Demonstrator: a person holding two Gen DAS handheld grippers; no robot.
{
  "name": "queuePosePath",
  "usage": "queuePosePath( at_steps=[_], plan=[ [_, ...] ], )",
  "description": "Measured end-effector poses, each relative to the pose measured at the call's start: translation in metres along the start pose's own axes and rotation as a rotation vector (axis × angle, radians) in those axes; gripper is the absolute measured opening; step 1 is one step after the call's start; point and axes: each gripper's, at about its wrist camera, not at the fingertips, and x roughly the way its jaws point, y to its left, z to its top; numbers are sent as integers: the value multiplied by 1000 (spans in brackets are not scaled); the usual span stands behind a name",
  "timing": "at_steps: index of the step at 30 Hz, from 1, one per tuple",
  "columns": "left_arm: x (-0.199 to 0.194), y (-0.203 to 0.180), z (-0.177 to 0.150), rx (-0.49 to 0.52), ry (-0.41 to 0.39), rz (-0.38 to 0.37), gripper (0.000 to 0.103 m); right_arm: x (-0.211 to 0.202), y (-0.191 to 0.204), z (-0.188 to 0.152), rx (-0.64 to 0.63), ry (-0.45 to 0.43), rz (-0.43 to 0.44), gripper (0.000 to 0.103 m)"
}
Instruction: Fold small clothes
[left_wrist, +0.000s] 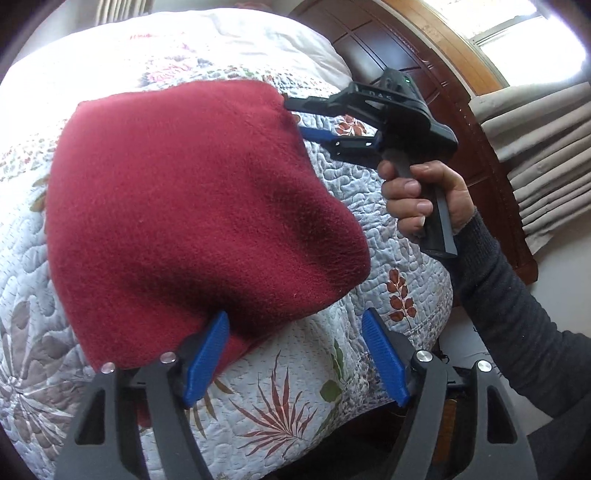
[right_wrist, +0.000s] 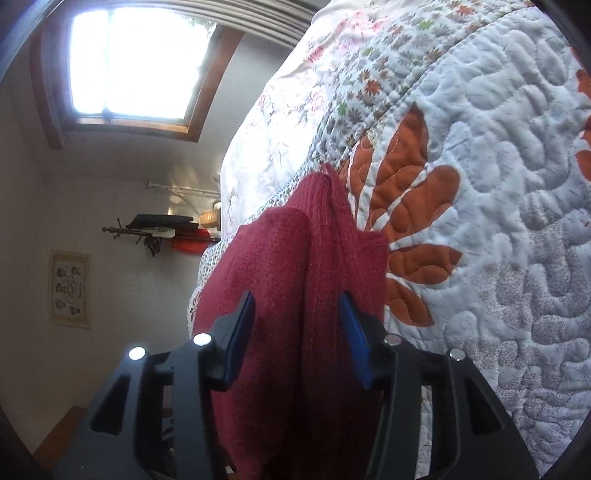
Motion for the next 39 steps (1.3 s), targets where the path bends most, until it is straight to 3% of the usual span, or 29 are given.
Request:
queuePosePath(
  at_steps=[1,2,3,7,9,11,14,15,16,21,24,26,27,28,30,34,35,36,39],
  plan=[
    [0,-1,0,2,1,2,75,5,1,-2,-8,12,-15,48],
    [0,-1,1,2,2,2,75,9,3,-4,-14,20,-25,41],
    [0,-2,1,2,2,1,75,11,6,-4,-27,23,-18,14],
    [-4,-4,0,-1,-9,-23,75,-13,26,0,-92,-62,-2,13],
    [-5,-3,0,-10,-16,-37,76,-18,14,8,-59,-93,-25,13],
    [-1,-1,-1,-17,-11,-41,77,-2,-8,12,0,-63,-60,13],
    [1,7,-3,-41,3,-38,77,4,-11,3,-2,-34,-46,23],
    [-1,8,-3,-47,0,-41,77,-4,-6,-2,-11,-42,-17,32],
    [-4,8,-4,-52,-7,-48,77,-13,-2,-8,-21,-47,-13,46],
    [-30,8,2,-56,-89,-122,77,-51,7,-66,-45,-28,36,49],
    [-38,16,13,-89,-125,-173,77,-46,10,-104,-51,22,81,58],
    [-42,24,24,-112,-139,-194,77,-33,12,-117,-67,62,82,59],
    [-43,25,29,-124,-143,-211,77,-27,10,-123,-68,96,74,37],
    [-43,27,34,-133,-138,-233,77,-19,9,-126,-67,142,77,8],
    [-40,32,44,-132,-125,-242,77,-17,-4,-133,-57,173,26,9],
    [-27,47,55,-172,-36,-237,77,-15,-29,-139,14,255,44,8],
    [-27,47,54,-167,-28,-241,76,-19,-24,-137,3,253,57,9],
    [-31,44,52,-149,-36,-246,76,-28,-16,-132,-20,216,47,16],
    [-44,45,39,-156,-81,-257,77,-74,-4,-132,-29,34,-28,62]
  ],
)
